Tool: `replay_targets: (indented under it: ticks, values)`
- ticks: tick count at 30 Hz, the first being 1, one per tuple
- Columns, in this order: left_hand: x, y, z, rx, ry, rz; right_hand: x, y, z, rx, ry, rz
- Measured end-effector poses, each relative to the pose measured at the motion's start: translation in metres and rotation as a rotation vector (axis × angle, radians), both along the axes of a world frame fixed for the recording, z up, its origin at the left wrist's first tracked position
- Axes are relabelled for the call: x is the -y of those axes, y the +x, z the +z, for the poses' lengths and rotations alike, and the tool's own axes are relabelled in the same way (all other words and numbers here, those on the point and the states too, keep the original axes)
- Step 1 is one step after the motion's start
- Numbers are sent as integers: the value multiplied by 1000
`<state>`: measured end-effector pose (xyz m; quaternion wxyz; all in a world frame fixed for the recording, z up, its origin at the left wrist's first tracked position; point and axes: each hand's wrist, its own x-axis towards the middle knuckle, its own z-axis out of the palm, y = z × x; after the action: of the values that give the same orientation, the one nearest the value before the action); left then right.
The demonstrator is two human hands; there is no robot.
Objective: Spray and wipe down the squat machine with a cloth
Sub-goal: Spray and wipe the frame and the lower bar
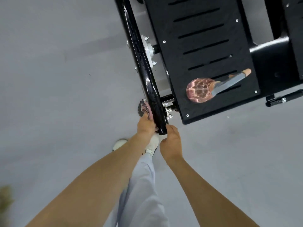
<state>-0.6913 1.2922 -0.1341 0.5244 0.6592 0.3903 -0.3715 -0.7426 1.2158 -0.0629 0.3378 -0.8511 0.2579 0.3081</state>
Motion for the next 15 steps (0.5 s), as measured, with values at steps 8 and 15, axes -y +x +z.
replay_targets:
  ticks: [8, 15]
  values:
    - [28, -40, 11, -252, -135, 510, 17, -13, 2, 109, 83, -300]
    - [44, -43, 5, -210, -208, 863, 48, -31, -11, 23, -45, 40]
